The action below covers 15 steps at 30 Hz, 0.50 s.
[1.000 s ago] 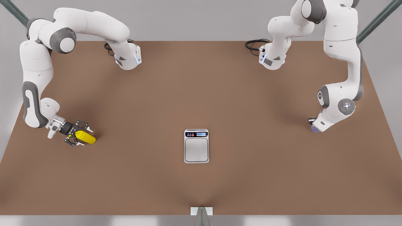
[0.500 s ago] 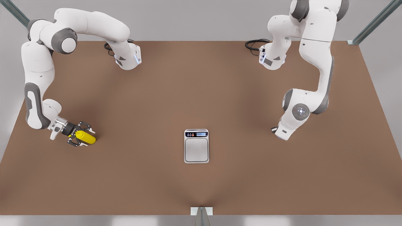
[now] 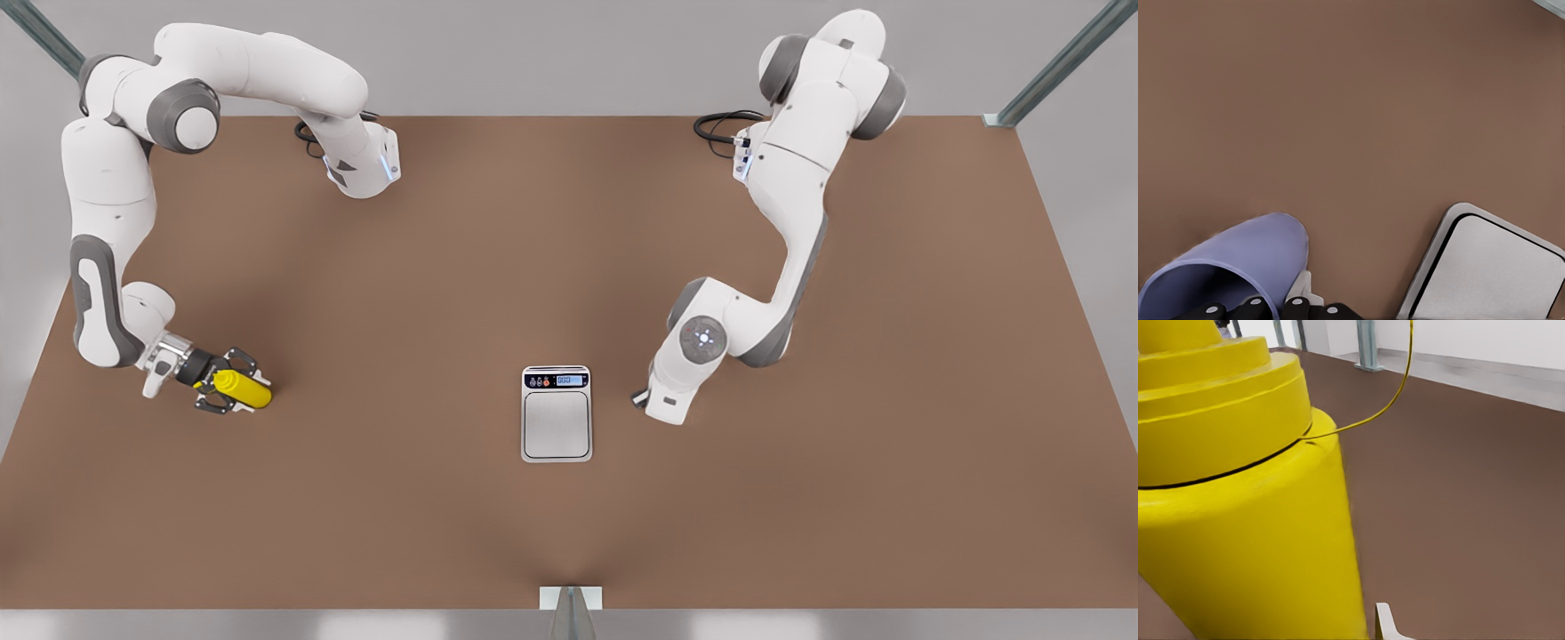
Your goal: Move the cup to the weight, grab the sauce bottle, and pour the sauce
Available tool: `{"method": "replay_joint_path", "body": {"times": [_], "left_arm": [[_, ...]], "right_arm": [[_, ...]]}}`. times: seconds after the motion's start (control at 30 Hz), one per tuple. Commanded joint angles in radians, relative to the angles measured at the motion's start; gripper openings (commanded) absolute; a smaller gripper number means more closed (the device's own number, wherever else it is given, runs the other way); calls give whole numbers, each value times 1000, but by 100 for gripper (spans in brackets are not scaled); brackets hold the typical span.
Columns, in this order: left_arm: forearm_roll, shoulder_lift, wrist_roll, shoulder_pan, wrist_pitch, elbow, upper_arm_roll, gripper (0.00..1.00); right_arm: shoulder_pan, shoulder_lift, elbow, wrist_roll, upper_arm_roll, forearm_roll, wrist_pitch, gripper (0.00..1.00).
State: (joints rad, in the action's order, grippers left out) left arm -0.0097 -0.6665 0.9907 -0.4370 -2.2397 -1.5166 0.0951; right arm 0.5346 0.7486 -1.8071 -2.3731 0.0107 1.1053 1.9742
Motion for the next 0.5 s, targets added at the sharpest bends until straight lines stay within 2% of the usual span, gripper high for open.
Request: {"method": "replay_joint_path", "body": {"times": [0.0,0.03,0.1,0.47], "left_arm": [[-73,-8,11,-3,0,12,0,21],[-72,-38,55,-25,2,67,0,21],[-68,-97,118,-57,54,174,0,21],[-67,-254,331,-147,52,449,-2,21]], "right_arm": [[1,0,0,0,0,1,0,69],[-1,0,0,0,0,1,0,63],[-1,0,0,2,0,1,2,60],[-1,-8,3,8,0,1,-3,56]]}}
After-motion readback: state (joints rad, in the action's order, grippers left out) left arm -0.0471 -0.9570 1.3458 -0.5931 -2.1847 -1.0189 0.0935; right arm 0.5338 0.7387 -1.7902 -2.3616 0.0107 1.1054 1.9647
